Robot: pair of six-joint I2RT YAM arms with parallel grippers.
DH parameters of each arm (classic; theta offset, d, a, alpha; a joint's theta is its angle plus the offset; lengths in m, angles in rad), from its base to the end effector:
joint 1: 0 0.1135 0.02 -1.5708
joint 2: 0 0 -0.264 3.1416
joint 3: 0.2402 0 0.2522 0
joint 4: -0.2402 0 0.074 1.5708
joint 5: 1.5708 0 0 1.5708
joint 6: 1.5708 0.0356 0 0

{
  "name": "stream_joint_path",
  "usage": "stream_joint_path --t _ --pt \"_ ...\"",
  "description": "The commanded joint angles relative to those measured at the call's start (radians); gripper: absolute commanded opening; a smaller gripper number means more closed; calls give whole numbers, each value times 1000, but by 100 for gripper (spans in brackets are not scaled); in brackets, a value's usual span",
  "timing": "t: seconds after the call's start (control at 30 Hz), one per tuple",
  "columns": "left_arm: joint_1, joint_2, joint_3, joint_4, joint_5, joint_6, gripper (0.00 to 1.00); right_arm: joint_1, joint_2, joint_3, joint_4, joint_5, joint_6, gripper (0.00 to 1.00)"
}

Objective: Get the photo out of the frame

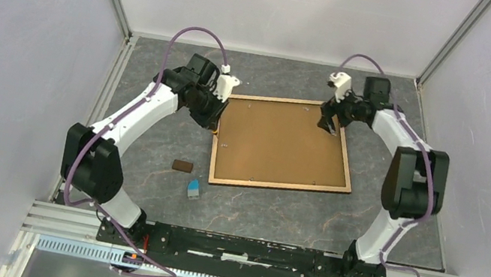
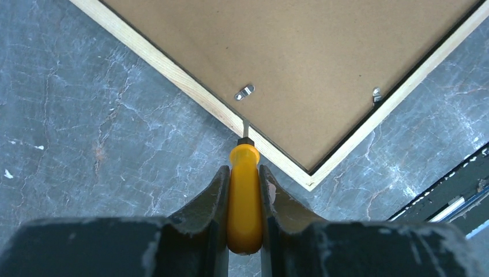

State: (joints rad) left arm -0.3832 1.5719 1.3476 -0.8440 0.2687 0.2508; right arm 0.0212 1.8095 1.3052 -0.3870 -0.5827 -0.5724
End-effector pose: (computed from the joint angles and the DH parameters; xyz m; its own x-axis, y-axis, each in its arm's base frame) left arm 0.2976 -0.1301 0.2866 -0.6685 0.5275 -0.5243 0.6658 0.7386 -0.1059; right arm 0.3906 0.0279 0.2235 -0.4569 -0.4621 -0.7601 -0.7267 0.6866 0.0194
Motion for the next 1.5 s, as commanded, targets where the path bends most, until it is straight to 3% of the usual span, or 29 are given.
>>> stream_joint_path --t 0.0,0.2,0.33,0.6,0.8,0.97,1.23,1.4,1.47 --pt "-7 -67 -5 -3 47 -40 2 56 116 182 18 10 -58 90" --pt "-7 -81 -20 -2 43 -34 2 90 324 424 -6 27 -94 90" --pt "-7 -89 -27 -1 43 -34 2 96 425 550 -40 54 -105 82" --pt "-7 -98 -33 -2 40 -33 2 94 505 575 -41 77 -137 72" --pt "-7 -105 -25 -6 32 -33 2 79 551 604 -89 98 -164 59" --pt "-7 -111 -24 -16 26 -28 2 11 621 704 -217 41 -171 40" --pt "-7 -111 -10 -21 19 -27 2 -121 588 642 -306 108 -238 17" --pt "-7 -105 -8 -21 21 -34 2 -228 564 585 -334 140 -148 2" --pt "-7 -103 -5 -21 26 -37 2 -259 521 487 -312 135 -117 0"
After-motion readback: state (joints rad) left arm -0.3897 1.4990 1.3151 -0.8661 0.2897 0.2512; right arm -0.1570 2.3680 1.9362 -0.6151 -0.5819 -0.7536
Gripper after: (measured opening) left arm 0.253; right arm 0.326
